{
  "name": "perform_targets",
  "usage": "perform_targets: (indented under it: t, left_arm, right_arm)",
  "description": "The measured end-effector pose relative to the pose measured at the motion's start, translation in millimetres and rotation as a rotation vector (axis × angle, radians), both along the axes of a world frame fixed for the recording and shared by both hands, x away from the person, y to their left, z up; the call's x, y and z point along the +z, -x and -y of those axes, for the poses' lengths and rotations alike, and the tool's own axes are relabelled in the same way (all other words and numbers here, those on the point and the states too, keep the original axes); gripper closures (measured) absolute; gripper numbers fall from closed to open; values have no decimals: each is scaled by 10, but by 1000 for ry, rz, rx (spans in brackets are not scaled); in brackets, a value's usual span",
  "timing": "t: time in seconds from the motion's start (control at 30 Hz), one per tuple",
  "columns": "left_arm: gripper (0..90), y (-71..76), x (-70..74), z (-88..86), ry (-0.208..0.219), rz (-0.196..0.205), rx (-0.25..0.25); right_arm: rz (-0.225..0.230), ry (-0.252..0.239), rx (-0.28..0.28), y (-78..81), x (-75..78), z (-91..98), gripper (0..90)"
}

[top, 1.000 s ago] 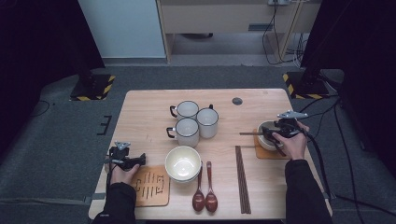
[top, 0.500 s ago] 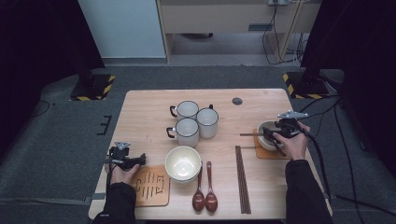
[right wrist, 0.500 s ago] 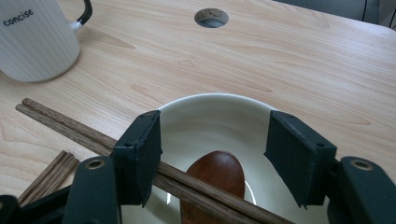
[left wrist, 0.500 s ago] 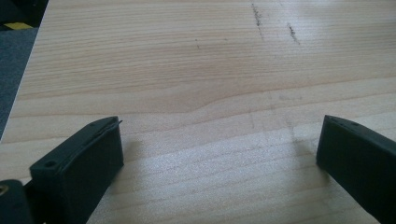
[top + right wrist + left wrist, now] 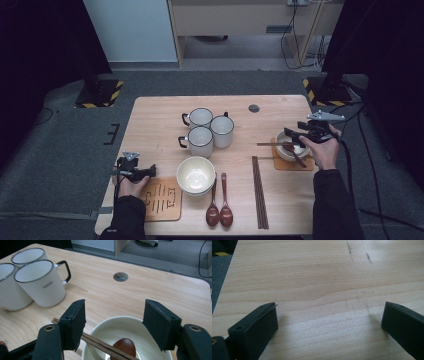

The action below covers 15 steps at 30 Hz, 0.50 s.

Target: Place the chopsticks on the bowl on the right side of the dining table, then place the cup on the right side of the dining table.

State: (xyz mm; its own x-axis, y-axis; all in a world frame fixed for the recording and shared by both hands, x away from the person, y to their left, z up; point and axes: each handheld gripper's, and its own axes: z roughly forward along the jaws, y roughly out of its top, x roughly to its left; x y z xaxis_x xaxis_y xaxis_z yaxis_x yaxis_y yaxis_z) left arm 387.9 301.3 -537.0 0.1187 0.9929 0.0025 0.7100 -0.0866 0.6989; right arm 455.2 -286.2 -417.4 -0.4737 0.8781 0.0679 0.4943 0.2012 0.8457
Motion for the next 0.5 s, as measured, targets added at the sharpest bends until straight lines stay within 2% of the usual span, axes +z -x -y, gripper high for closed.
perform_targets:
  t: [0.3, 0.5]
  left_arm:
    - [0, 0, 0, 0, 0, 0, 0]
    - [0, 0, 0, 0, 0, 0, 0]
  right_arm:
    - [40, -20, 26, 22, 281, -164, 337]
    - [54, 1, 39, -2, 431, -343, 333]
